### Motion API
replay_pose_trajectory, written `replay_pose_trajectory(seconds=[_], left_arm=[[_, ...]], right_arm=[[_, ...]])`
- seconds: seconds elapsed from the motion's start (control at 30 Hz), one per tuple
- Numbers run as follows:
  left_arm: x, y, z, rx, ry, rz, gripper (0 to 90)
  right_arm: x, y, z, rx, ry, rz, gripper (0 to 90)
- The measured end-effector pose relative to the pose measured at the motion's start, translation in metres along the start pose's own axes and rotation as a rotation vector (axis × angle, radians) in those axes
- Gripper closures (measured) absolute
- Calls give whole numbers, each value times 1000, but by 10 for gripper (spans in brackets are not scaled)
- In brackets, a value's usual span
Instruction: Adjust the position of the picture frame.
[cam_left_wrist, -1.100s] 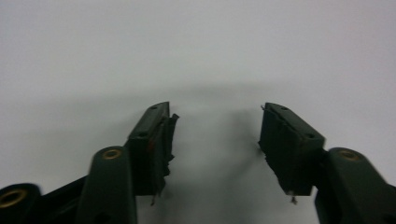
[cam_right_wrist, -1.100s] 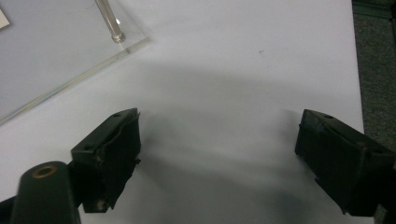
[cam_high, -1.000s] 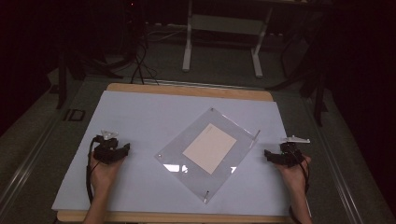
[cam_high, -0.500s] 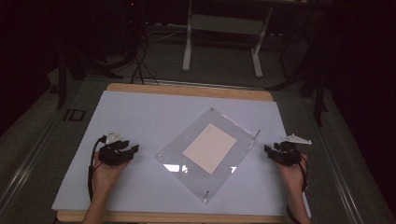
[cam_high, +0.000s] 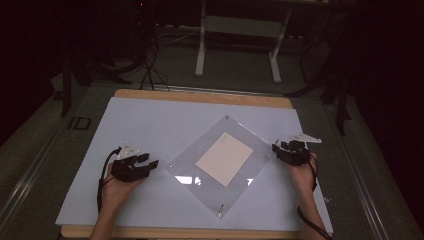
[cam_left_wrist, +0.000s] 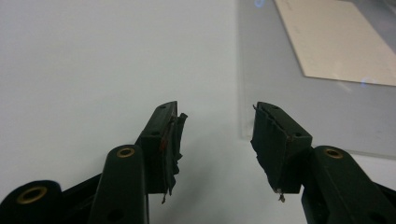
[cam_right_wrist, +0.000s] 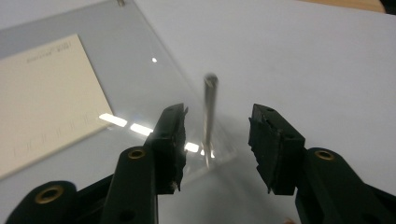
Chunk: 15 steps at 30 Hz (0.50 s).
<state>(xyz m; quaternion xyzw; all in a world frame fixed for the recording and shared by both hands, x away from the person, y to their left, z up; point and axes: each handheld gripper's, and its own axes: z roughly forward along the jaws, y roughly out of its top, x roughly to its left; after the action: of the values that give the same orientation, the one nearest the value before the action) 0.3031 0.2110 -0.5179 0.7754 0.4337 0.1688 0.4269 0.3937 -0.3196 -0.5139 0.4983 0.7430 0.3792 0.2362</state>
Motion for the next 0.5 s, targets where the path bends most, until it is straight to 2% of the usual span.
replay_pose_trajectory(seconds=[0.07, 0.13, 0.23, 0.33, 0.43, 0.5], left_arm=[[-4, 1, 1, 5, -23, 12, 504], [-9, 1, 4, 30, -42, 41, 491], [-17, 2, 11, 51, -96, 63, 490], [-24, 4, 15, 54, -144, 69, 488], [-30, 6, 17, 50, -175, 81, 488], [-38, 8, 18, 49, -178, 122, 491]], right_arm=[[2, 3, 7, 2, 9, 6, 592], [3, 4, 15, 16, -13, -4, 652], [4, 3, 23, 16, -4, 3, 842], [5, 1, 25, 8, -4, 29, 849], [6, 1, 25, 5, -18, 29, 851], [6, 2, 26, 8, -17, 34, 852]])
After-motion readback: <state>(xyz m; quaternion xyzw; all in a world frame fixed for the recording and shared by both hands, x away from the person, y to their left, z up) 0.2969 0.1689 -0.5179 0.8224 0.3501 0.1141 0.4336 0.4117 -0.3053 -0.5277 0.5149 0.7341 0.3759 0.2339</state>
